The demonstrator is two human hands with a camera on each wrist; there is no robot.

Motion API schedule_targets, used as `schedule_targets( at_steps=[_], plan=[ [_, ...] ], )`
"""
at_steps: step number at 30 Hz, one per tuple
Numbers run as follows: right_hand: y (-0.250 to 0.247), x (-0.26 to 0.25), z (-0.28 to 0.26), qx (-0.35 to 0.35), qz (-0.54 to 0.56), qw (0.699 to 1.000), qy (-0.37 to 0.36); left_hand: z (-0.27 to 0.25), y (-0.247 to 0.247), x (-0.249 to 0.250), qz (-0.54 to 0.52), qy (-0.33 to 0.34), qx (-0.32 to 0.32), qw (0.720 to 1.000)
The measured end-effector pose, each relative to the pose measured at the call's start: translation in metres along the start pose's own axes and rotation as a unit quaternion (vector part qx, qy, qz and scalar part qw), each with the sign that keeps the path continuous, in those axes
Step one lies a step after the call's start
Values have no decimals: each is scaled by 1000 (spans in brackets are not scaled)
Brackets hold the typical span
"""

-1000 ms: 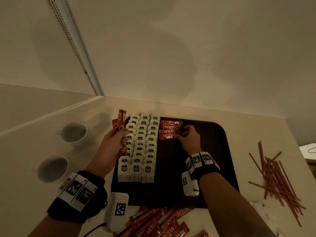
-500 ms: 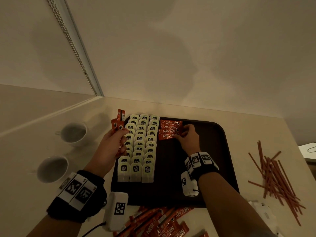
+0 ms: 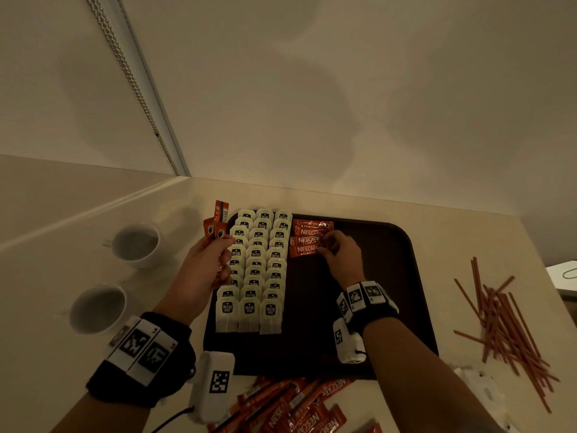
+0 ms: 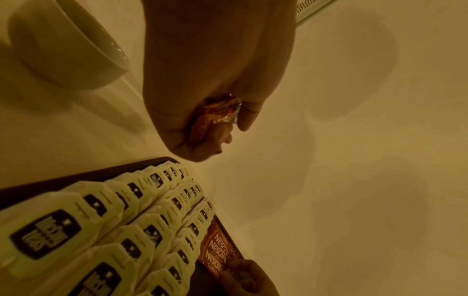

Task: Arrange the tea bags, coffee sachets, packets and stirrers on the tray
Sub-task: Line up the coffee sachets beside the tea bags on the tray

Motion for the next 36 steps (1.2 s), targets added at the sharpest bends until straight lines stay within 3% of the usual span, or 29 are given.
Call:
schedule_targets(
  at_steps=[19,26,36],
  plan=[
    [10,-15,-9,-46,-35,997,-55,-2,-1,1,1,0,3,1000],
    [5,-16,-8,-1,-28,998,-52,-2,-2,-1,3,-4,4,1000],
    [0,-15,-6,11,-27,999,-39,-4,-3,2,0,-6,10,1000]
  ],
)
Point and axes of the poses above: each hand's wrist, its own z-axis towards the middle knuckle, its own y-axis out of the palm, x = y × z, the point moved 10 cm from there along z, towards the middle knuckle, and after that the axes turned 13 degrees about y, right-handed, at the moved point
